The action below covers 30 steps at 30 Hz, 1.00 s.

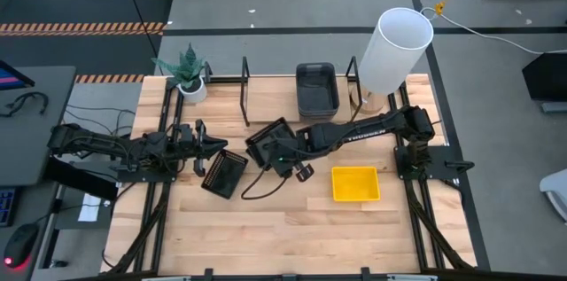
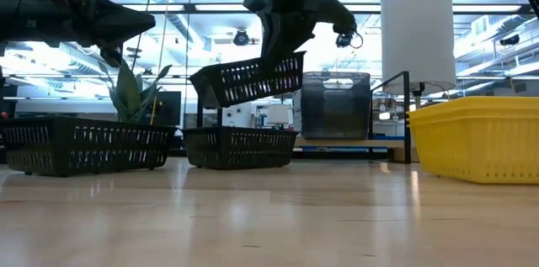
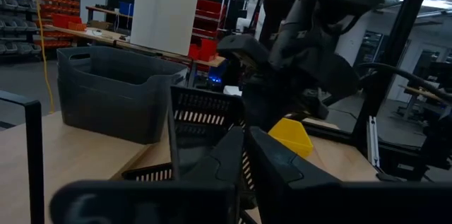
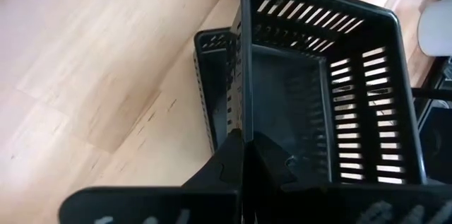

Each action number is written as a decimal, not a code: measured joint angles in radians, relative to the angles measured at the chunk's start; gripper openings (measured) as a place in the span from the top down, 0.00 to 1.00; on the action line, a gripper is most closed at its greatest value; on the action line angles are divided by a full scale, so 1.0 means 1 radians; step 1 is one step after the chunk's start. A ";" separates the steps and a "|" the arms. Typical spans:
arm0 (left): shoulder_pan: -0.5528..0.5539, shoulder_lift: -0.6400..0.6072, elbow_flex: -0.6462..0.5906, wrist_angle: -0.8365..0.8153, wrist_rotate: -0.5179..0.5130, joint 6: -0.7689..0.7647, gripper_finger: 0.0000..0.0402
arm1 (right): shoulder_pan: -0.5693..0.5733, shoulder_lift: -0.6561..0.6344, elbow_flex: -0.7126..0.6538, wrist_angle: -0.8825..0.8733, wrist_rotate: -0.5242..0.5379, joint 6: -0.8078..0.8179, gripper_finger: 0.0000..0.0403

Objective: Stack baskets on shelf by color
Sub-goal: Stack the bottom right black bin on the top right black bin

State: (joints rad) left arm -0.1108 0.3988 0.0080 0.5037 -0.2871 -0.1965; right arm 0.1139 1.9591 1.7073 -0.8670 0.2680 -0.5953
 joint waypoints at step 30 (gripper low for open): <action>0.000 0.000 0.000 0.000 0.000 0.000 0.92 | 0.020 0.003 0.000 -0.007 -0.003 -0.056 0.97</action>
State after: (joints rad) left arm -0.1108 0.3988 0.0081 0.5037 -0.2871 -0.1964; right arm 0.1341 1.9617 1.7072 -0.8745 0.2648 -0.6510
